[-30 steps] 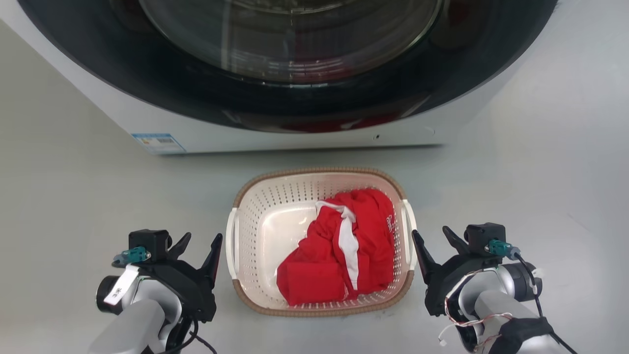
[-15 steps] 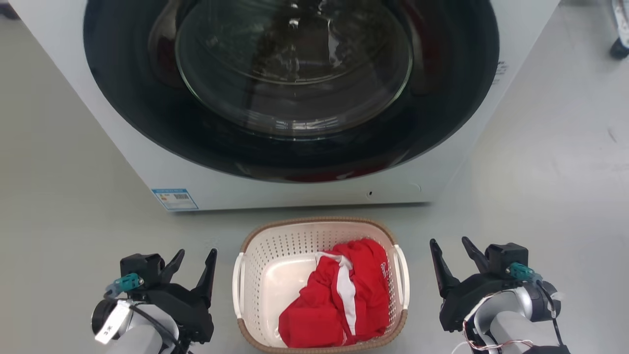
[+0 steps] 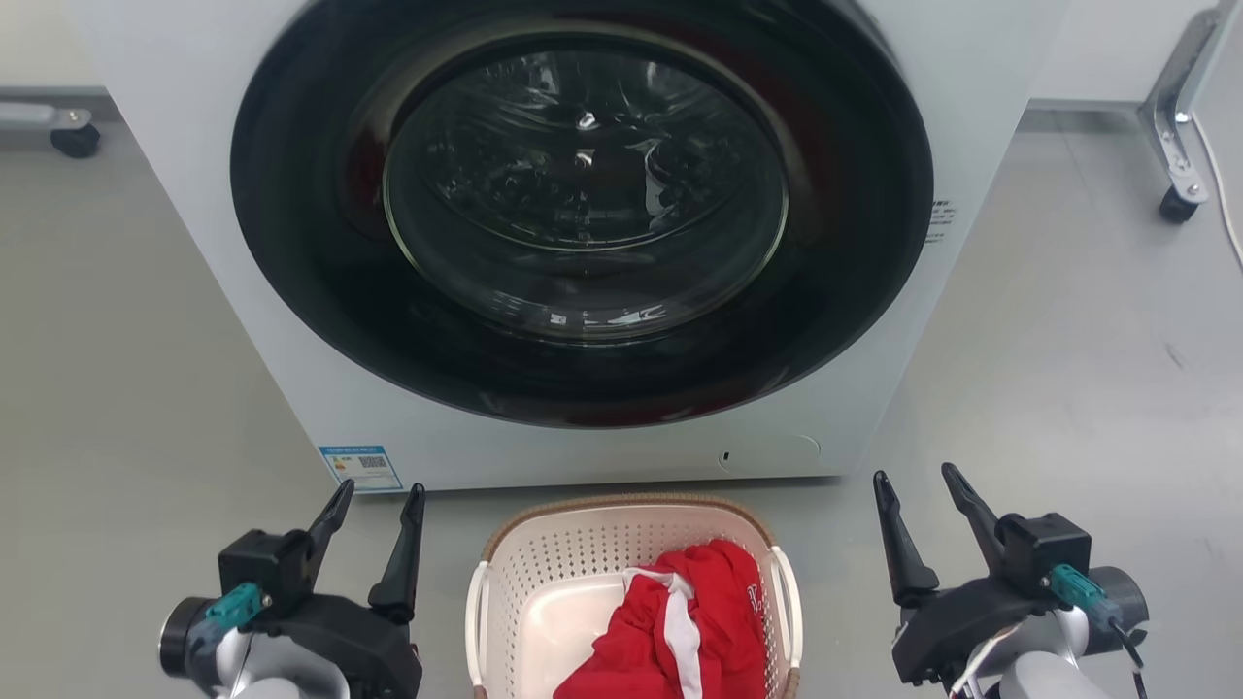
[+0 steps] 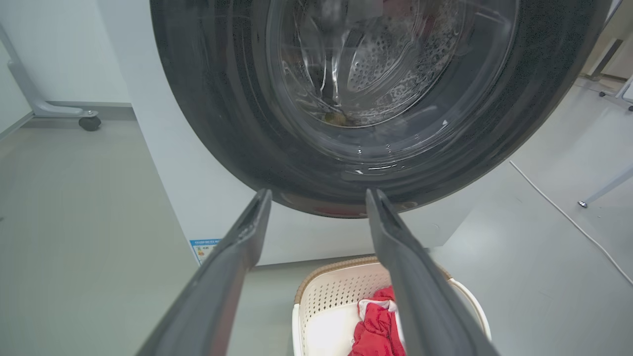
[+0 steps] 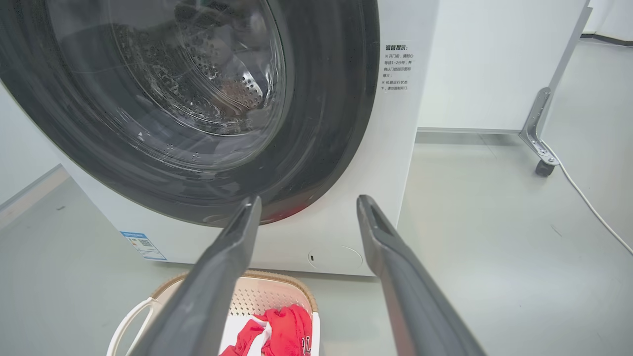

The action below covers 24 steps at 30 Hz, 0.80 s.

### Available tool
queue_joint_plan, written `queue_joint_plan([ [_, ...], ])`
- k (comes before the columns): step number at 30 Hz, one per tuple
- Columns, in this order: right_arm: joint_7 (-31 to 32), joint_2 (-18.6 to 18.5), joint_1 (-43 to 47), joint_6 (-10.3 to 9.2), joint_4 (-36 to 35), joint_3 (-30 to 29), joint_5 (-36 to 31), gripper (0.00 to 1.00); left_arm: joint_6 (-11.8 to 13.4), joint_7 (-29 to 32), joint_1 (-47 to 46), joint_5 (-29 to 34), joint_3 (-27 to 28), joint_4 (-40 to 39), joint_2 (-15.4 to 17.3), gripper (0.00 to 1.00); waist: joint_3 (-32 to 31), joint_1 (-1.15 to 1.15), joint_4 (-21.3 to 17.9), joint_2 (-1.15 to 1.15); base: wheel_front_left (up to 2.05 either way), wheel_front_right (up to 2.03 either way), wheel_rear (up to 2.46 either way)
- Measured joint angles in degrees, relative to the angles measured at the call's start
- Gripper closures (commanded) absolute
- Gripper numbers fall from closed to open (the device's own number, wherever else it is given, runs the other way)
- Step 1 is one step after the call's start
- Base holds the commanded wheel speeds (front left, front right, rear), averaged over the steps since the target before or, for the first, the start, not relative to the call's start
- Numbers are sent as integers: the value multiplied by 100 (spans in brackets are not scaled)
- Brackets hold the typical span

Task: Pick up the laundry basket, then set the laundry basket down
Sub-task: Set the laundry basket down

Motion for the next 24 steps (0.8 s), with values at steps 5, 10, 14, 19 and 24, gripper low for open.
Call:
queue_joint_plan([
  [5,0,-90,428,-45,-611,-169,-207,0,125,0,501,289,201,-761,145,0,-179,0,5,0,0,0,0],
  [10,0,-124,747,-52,-1062,-332,-396,0,175,0,877,397,392,-1270,210,0,-286,0,-1,0,0,0,0],
  [14,-1,-133,1091,-52,-1402,-619,-542,0,218,0,1213,565,554,-1662,214,0,-352,0,-17,0,0,0,0],
  [19,-1,-51,1474,-53,-1629,-1111,-840,0,219,0,1497,644,789,-1928,211,0,-362,1,-40,1,0,0,0],
  [24,-1,63,1666,-53,-1889,-1329,-1074,0,220,0,1717,716,984,-2091,188,0,-363,1,-58,1,0,0,0],
])
